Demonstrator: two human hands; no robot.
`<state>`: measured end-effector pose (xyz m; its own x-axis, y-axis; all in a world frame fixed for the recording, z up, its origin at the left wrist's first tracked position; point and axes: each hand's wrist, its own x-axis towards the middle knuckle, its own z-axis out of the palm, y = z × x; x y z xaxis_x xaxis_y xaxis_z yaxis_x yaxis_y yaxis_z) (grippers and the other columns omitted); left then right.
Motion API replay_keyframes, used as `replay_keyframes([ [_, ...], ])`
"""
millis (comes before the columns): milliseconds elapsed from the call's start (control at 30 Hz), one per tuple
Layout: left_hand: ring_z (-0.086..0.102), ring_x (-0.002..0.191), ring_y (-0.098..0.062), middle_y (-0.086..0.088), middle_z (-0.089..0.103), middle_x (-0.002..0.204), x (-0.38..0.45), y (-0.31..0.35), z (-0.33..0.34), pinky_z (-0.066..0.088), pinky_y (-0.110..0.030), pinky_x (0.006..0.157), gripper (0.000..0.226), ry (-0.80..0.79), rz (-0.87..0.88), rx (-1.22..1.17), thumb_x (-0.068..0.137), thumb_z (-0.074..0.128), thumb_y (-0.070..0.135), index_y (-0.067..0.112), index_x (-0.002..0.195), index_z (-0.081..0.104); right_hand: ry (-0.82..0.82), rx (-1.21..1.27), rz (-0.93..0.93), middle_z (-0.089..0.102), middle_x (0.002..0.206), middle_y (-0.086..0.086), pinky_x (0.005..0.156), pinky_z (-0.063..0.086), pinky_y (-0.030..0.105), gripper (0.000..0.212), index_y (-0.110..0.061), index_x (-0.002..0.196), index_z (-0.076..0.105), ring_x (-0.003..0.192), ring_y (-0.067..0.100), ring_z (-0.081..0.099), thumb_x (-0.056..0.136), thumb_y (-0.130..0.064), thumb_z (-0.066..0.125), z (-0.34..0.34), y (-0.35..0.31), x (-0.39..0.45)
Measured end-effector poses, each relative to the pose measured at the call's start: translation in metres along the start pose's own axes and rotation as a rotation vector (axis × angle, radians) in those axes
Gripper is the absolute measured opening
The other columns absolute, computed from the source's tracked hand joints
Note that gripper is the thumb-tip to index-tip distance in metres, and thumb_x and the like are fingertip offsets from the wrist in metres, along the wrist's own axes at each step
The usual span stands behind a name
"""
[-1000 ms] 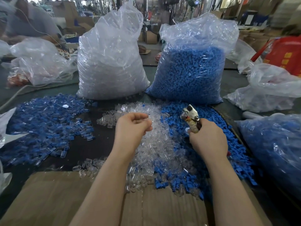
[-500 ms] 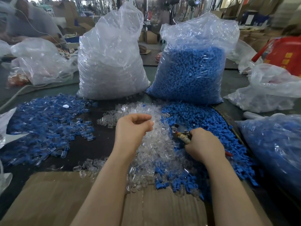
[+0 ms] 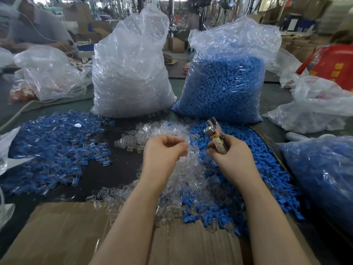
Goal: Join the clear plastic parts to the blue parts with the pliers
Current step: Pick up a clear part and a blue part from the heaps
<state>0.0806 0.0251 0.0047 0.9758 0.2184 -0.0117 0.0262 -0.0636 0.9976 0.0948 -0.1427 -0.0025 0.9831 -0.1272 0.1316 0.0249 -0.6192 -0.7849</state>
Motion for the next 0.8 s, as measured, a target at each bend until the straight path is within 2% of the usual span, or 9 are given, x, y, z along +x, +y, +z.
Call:
replay_keyframes([
  [100, 0.073, 0.071, -0.01, -0.002, 0.075, 0.074, -0.001, 0.001, 0.005, 0.051, -0.018, 0.061, 0.009, -0.006, -0.01, -0.01, 0.083, 0.077, 0.011, 0.014, 0.086, 0.069, 0.0, 0.06, -0.065, 0.069, 0.086, -0.005, 0.076, 0.055, 0.046, 0.014, -0.023, 0.099, 0.069, 0.079, 0.021, 0.063, 0.085, -0.022, 0.07, 0.003, -0.004, -0.001],
  [233, 0.073, 0.07, -0.01, -0.006, 0.075, 0.078, -0.002, 0.002, 0.012, 0.052, -0.019, 0.061, 0.011, -0.036, -0.058, -0.116, 0.085, 0.073, 0.006, 0.01, 0.088, 0.064, 0.029, 0.173, -0.14, 0.069, 0.082, -0.01, 0.081, 0.055, 0.043, 0.011, -0.025, 0.093, 0.068, 0.081, 0.012, 0.065, 0.084, -0.019, 0.073, 0.007, -0.01, -0.005],
  [400, 0.074, 0.07, -0.011, -0.004, 0.076, 0.074, -0.004, 0.004, 0.017, 0.058, -0.02, 0.065, 0.006, -0.069, -0.103, -0.267, 0.089, 0.068, 0.003, 0.003, 0.094, 0.063, 0.028, 0.172, -0.201, 0.069, 0.081, -0.009, 0.077, 0.055, 0.046, 0.013, -0.024, 0.094, 0.068, 0.08, 0.015, 0.066, 0.083, -0.02, 0.074, 0.015, -0.014, -0.006],
  [600, 0.073, 0.069, -0.011, -0.005, 0.074, 0.073, -0.003, 0.005, 0.012, 0.057, -0.02, 0.065, 0.008, -0.052, -0.085, -0.259, 0.087, 0.07, 0.002, 0.002, 0.094, 0.065, 0.034, 0.236, -0.215, 0.068, 0.075, -0.012, 0.075, 0.056, 0.046, 0.01, -0.028, 0.086, 0.066, 0.074, 0.012, 0.066, 0.084, -0.031, 0.075, 0.017, -0.013, -0.008],
  [733, 0.072, 0.073, -0.013, -0.007, 0.074, 0.08, -0.005, 0.004, 0.014, 0.056, -0.024, 0.07, 0.006, -0.019, -0.07, -0.199, 0.085, 0.073, 0.004, 0.006, 0.089, 0.069, 0.074, 0.234, -0.208, 0.066, 0.071, -0.009, 0.071, 0.056, 0.044, 0.009, -0.025, 0.084, 0.064, 0.07, 0.01, 0.063, 0.085, -0.026, 0.074, 0.018, -0.011, -0.008],
  [800, 0.07, 0.072, -0.012, -0.009, 0.074, 0.082, -0.005, 0.004, 0.015, 0.055, -0.021, 0.067, 0.006, 0.008, -0.066, -0.186, 0.083, 0.074, 0.005, 0.007, 0.088, 0.071, 0.092, 0.243, -0.22, 0.065, 0.071, -0.009, 0.069, 0.055, 0.041, 0.01, -0.026, 0.084, 0.064, 0.069, 0.008, 0.062, 0.085, -0.024, 0.073, 0.018, -0.011, -0.008],
])
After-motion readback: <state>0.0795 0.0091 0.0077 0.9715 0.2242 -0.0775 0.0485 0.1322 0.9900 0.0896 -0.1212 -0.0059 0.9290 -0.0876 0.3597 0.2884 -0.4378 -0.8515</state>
